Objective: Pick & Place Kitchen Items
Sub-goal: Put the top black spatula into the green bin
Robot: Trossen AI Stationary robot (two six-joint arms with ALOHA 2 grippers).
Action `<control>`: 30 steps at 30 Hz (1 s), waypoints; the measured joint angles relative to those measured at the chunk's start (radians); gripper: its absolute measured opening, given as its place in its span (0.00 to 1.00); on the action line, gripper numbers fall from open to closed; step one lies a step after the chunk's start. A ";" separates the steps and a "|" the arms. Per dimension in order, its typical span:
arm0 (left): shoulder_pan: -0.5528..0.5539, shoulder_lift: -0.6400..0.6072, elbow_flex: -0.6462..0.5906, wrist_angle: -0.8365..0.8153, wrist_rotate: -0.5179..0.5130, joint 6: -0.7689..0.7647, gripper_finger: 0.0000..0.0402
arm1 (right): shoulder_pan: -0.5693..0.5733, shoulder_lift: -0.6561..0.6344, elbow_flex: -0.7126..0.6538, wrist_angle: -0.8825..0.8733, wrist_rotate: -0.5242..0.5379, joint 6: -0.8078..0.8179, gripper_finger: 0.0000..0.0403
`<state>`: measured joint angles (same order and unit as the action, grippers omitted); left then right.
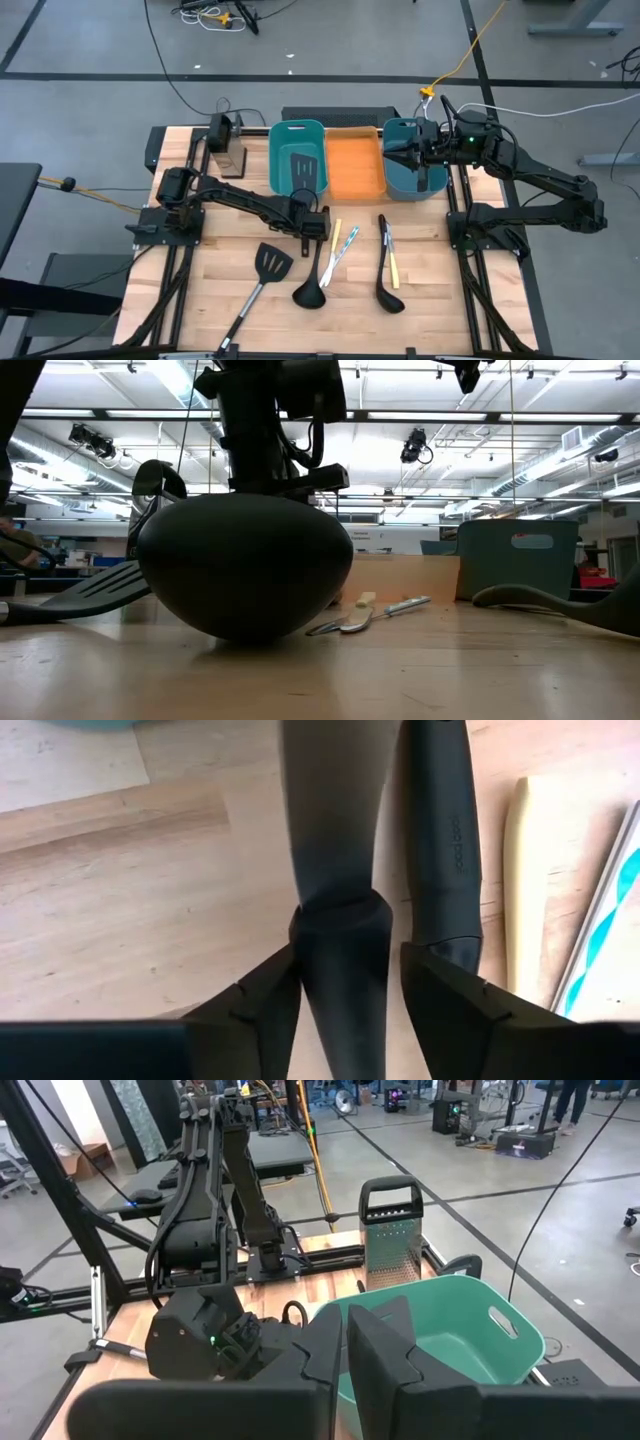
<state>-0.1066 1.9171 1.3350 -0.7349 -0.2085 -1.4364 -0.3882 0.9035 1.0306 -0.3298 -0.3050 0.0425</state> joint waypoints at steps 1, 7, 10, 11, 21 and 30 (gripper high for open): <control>0.000 0.000 0.000 0.000 0.000 0.000 0.42 | 0.000 0.000 0.000 0.000 0.000 0.000 0.07; 0.000 0.000 0.000 0.000 0.003 0.000 0.38 | 0.000 0.000 0.000 0.000 0.000 0.000 0.07; 0.000 0.000 0.000 0.002 0.003 0.000 0.36 | 0.000 0.000 0.000 0.000 0.000 0.000 0.07; 0.000 0.000 0.000 0.002 0.003 0.000 0.35 | 0.000 0.000 0.000 0.000 0.000 0.000 0.07; 0.000 0.000 0.000 0.002 0.003 0.000 0.33 | 0.000 0.000 0.000 0.000 0.000 0.000 0.07; 0.000 0.000 0.000 0.001 0.008 0.000 0.33 | 0.000 0.000 0.000 0.000 0.000 0.000 0.07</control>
<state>-0.1066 1.9171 1.3350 -0.7338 -0.2007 -1.4368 -0.3882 0.9035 1.0306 -0.3298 -0.3050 0.0425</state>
